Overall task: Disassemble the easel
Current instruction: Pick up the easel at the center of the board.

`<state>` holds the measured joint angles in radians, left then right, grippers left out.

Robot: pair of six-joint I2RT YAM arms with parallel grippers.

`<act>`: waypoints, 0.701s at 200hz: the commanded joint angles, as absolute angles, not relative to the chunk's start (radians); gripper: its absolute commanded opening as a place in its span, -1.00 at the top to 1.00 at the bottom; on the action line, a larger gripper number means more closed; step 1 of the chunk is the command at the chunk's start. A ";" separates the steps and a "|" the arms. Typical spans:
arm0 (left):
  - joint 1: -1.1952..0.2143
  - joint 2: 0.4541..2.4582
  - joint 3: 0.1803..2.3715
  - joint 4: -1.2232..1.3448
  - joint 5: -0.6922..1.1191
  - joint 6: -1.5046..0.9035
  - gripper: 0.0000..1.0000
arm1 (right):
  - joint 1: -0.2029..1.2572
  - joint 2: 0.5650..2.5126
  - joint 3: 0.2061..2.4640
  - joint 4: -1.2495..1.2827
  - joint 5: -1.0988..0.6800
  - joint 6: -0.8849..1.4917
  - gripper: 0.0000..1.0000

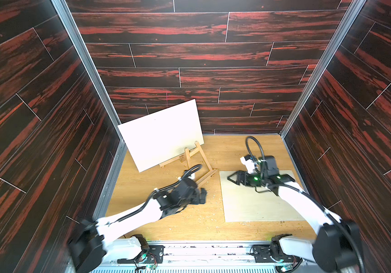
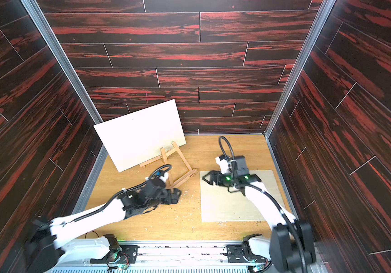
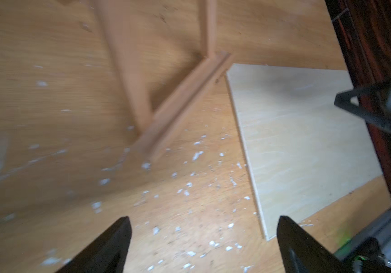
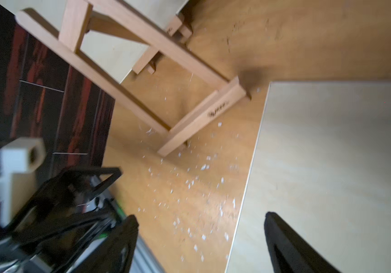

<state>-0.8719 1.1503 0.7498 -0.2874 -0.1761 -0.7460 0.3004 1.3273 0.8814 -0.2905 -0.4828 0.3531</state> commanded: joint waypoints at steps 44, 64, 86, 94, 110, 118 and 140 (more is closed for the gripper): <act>-0.734 0.893 0.633 -0.466 -0.266 -0.720 -1.00 | 0.448 1.640 1.082 -0.075 -0.286 0.186 -0.70; -0.689 0.859 0.624 -0.484 -0.257 -0.700 -1.00 | 0.468 1.726 1.133 -0.025 -0.254 0.164 -0.67; -0.633 0.845 0.616 -0.482 -0.215 -0.685 -1.00 | 0.482 1.804 1.181 0.025 -0.239 0.135 -0.64; -0.611 0.844 0.611 -0.476 -0.195 -0.683 -0.99 | 0.486 1.830 1.198 0.037 -0.243 0.123 -0.62; -0.572 0.843 0.604 -0.464 -0.152 -0.674 -1.00 | 0.495 1.868 1.217 0.078 -0.259 0.099 -0.59; -0.558 0.842 0.600 -0.458 -0.140 -0.670 -0.99 | 0.499 1.882 1.226 0.093 -0.265 0.091 -0.57; -0.521 0.847 0.597 -0.448 -0.108 -0.657 -1.00 | 0.511 1.913 1.239 0.131 -0.282 0.071 -0.52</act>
